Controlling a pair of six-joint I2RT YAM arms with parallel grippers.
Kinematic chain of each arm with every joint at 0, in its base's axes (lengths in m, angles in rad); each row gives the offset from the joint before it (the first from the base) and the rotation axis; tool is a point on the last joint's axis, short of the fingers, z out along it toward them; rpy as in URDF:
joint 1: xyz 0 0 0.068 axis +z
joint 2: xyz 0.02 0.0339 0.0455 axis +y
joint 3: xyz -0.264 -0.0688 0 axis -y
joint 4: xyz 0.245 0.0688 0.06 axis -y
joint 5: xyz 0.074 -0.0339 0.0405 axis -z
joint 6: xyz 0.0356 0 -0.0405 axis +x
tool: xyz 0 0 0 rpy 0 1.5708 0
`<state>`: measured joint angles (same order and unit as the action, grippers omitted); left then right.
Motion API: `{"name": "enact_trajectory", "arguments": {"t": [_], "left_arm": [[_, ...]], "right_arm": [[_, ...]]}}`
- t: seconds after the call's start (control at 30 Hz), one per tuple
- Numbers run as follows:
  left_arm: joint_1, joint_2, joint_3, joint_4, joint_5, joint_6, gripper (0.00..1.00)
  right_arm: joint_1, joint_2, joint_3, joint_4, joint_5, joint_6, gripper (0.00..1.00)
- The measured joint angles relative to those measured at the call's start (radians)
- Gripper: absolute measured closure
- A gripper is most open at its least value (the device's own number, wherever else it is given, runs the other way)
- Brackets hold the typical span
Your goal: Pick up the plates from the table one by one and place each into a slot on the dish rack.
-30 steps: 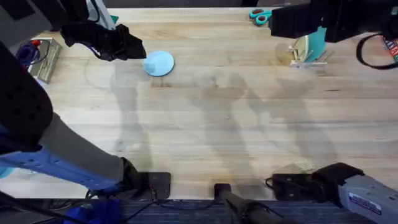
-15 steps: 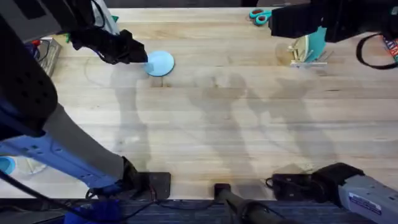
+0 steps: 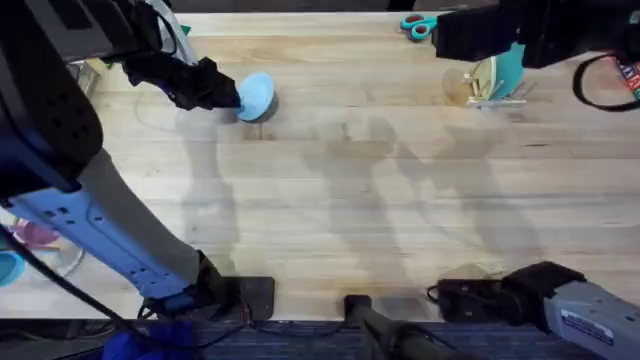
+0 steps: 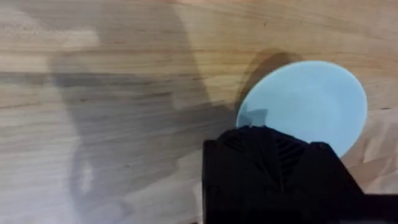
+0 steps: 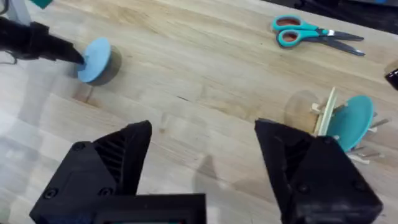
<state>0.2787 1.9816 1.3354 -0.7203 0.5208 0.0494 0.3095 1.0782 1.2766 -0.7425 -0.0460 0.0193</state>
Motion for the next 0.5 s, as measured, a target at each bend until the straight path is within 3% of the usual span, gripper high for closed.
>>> {"name": "enact_trajectory", "arguments": {"t": [0.4, 0.5], "left_arm": [[0.005, 0.030, 0.018, 0.010, 0.053, -0.001, 0.961], [0.005, 0.030, 0.018, 0.010, 0.053, -0.001, 0.961]], "right_arm": [[0.000, 0.000, 0.000, 0.000, -0.004, 0.004, 0.008], [0.000, 0.030, 0.002, 0.002, -0.073, 0.050, 0.007]]}}
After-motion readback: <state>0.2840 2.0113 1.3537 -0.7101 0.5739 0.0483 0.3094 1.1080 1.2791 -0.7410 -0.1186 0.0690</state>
